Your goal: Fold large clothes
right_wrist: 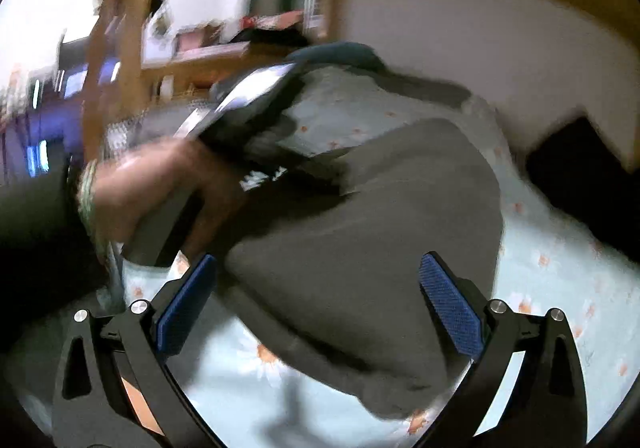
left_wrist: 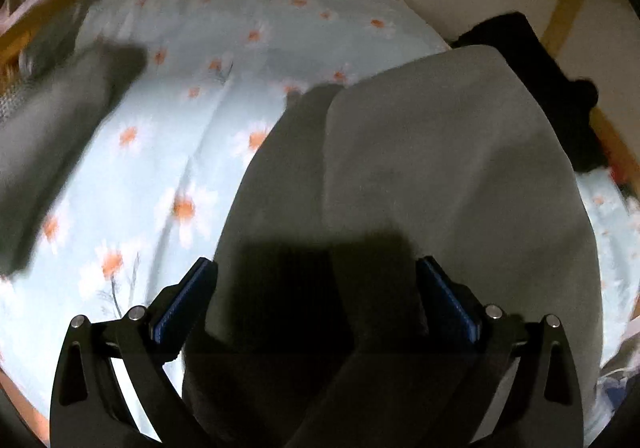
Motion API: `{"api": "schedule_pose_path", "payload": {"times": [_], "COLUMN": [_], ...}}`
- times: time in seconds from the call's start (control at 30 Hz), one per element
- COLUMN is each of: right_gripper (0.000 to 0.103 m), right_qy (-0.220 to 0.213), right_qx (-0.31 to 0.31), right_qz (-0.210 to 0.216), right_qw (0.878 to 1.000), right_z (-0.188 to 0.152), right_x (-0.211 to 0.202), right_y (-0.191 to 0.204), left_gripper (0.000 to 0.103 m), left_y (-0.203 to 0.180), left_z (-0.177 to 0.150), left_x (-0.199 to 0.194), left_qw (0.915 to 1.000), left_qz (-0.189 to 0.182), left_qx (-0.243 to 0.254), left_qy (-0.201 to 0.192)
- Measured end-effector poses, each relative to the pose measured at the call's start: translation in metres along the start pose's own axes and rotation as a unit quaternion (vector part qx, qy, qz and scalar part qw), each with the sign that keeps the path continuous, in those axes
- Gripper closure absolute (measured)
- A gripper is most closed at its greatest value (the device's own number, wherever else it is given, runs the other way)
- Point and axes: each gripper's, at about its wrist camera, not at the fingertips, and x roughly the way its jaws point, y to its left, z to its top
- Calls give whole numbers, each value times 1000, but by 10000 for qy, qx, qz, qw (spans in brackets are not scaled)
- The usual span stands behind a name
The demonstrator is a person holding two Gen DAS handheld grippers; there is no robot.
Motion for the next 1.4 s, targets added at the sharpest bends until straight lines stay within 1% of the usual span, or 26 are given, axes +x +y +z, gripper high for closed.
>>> {"api": "schedule_pose_path", "payload": {"times": [0.07, 0.13, 0.23, 0.33, 0.43, 0.5, 0.53, 0.6, 0.63, 0.67, 0.7, 0.77, 0.83, 0.87, 0.9, 0.93, 0.97, 1.0, 1.03, 1.07, 1.13, 1.2, 1.23, 1.3, 1.33, 1.4], "right_gripper": [3, 3, 3, 3, 4, 4, 4, 11, 28, 34, 35, 36, 34, 34, 34, 42, 64, 73, 87, 89, 92, 93, 94, 97, 97, 97], "right_qy": [31, 344, 839, 1421, 1716, 1970, 2146, 2630, 2892, 3158, 3333, 3772, 4016, 4063, 4124, 4135, 4126, 4095, 3978, 3846, 3550, 3108, 2835, 2561, 2569, 2874], "right_qx": [855, 1257, 1479, 1725, 1414, 1386, 1390, 1370, 1258, 1062, 908, 751, 736, 680, 560, 480, 438, 442, 394, 392, 515, 797, 973, 1230, 1286, 1439], "right_qz": [108, -41, -183, 64, -159, -45, 31, 121, 150, 46, -107, -361, -321, -330, -387, -435, -419, -340, -371, -361, -191, 176, 433, 767, 873, 899], "right_qw": [9963, 9915, 9853, 9747, 9748, 9706, 9668, 9549, 9489, 9429, 9384, 9224, 9123, 9106, 9085, 9082, 9089, 9106, 9159, 9215, 9332, 9470, 9530, 9557, 9539, 9427], "right_z": [20, 38, 74, 106, 127, 131, 134, 140, 141, 140, 136, 128, 120, 118, 115, 113, 112, 114, 120, 128, 141, 159, 170, 182, 182, 166], "right_x": [1, 22, 57, 96, 127, 153, 168, 202, 219, 236, 247, 279, 296, 302, 310, 314, 317, 317, 315, 311, 300, 284, 274, 267, 271, 294], "right_y": [-34, -65, -93, -98, -90, -82, -79, -72, -65, -57, -52, -49, -45, -43, -38, -36, -34, -33, -31, -30, -31, -35, -39, -44, -46, -47], "left_gripper": [5, 5, 5, 5, 5, 5, 5, 5, 5, 5, 5, 5, 5, 5, 12, 29, 32, 42, 48, 51, 65, 70, 70, 70, 70, 70], "left_y": [12, 20, 16, 13, 11, 14, 24, 32, 34, 37, 39, 41, 42, 42, 41, 43, 44, 45, 45, 48, 55, 57, 58, 53, 52, 54], "left_z": [-10, -15, -19, -23, -26, -23, -16, -11, -11, -12, -14, -16, -18, -19, -20, -21, -20, -20, -19, -18, -15, -9, -6, -3, -3, -5], "left_x": [3, 4, 0, -6, -9, -5, 9, 20, 21, 22, 24, 23, 22, 21, 21, 19, 17, 15, 12, 7, -3, -21, -27, -40, -40, -35], "left_qw": [9995, 9978, 9976, 9984, 9987, 9975, 9965, 9937, 9922, 9905, 9881, 9858, 9856, 9857, 9859, 9837, 9805, 9800, 9784, 9760, 9693, 9630, 9624, 9657, 9678, 9695], "left_qz": [-246, -574, -651, -535, -487, -655, -761, -1018, -1134, -1256, -1403, -1549, -1573, -1576, -1587, -1724, -1887, -1924, -2015, -2123, -2368, -2601, -2623, -2526, -2451, -2367], "left_qx": [-112, -276, -174, -153, -49, -148, -198, -280, -312, -332, -327, -292, -237, -213, -186, -222, -313, -339, -326, -408, -646, -695, -690, -551, -541, -614], "left_qy": [136, 204, 147, 143, 153, 240, 299, 383, 416, 450, 541, 583, 570, 549, 496, 462, 440, 384, 336, 255, 103, -104, -180, -238, -216, -140]}}
